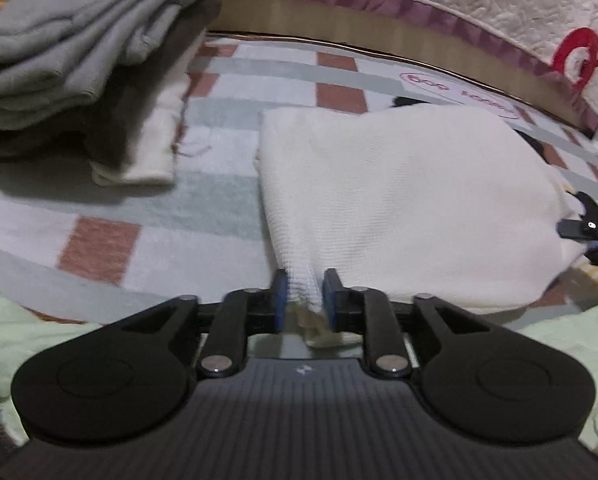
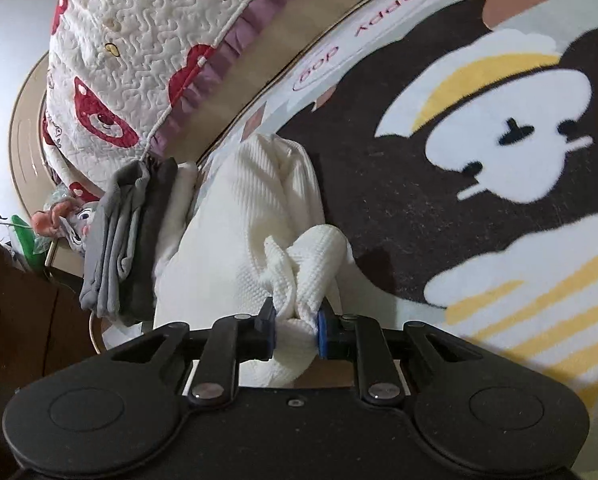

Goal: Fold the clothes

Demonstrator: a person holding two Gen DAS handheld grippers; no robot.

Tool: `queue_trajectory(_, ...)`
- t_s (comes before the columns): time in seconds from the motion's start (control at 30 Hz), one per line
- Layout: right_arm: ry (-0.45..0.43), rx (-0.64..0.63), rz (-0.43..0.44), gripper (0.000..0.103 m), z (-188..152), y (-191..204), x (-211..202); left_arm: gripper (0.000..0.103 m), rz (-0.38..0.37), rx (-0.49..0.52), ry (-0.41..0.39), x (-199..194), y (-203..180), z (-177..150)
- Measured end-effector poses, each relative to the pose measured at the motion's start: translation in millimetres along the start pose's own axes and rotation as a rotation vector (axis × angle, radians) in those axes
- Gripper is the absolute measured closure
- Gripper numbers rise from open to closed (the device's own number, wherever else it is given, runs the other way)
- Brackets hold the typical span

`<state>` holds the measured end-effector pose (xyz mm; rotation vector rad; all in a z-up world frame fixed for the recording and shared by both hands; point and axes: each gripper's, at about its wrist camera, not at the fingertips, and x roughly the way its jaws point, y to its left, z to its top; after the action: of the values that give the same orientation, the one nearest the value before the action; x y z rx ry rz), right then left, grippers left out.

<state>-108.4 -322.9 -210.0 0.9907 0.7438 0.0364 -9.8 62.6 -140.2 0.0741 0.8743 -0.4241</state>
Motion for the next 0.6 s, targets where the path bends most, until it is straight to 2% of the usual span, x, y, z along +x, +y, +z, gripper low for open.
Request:
queue_trajectory(0.07,-0.001,0.001,-0.064,0.043,-0.2,-3.1,-2.0,0.071,-0.007,0.004,-0.036,-7.2,0.5,0.0)
queue_trajectory(0.13,-0.009,-0.043,-0.101,0.042,-0.2,2.3,-4.5,0.07,-0.052,0.011,-0.075,-11.6,1.0,0.8)
queue_trajectory(0.23,-0.06,-0.172,-0.188,0.04,-2.5,19.5,-14.3,0.062,-0.073,-0.024,-0.104,-11.2,2.2,6.0)
queue_trajectory(0.3,-0.142,-0.242,-0.246,0.04,-1.9,32.0,-25.9,0.061,-0.113,-0.054,-0.124,-11.1,3.7,9.6)
queue_trajectory(0.37,-0.228,-0.286,-0.264,0.04,0.9,42.1,-37.3,0.061,-0.136,-0.067,-0.12,-8.3,3.6,12.1)
queue_trajectory(0.4,-0.264,-0.297,-0.245,0.04,3.1,45.7,-42.6,0.061,-0.126,-0.065,-0.109,-5.2,2.7,12.3)
queue_trajectory(0.47,-0.271,-0.315,-0.162,0.04,9.1,54.2,-42.3,0.061,-0.099,-0.053,-0.086,0.9,1.0,11.4)
queue_trajectory(0.53,-0.222,-0.382,-0.133,0.04,9.0,66.3,-31.5,0.061,-0.075,-0.045,-0.064,6.5,0.3,10.6)
queue_trajectory(0.6,-0.184,-0.43,-0.209,0.04,0.1,71.0,-23.7,0.054,-0.064,-0.092,-0.053,7.6,7.9,11.2)
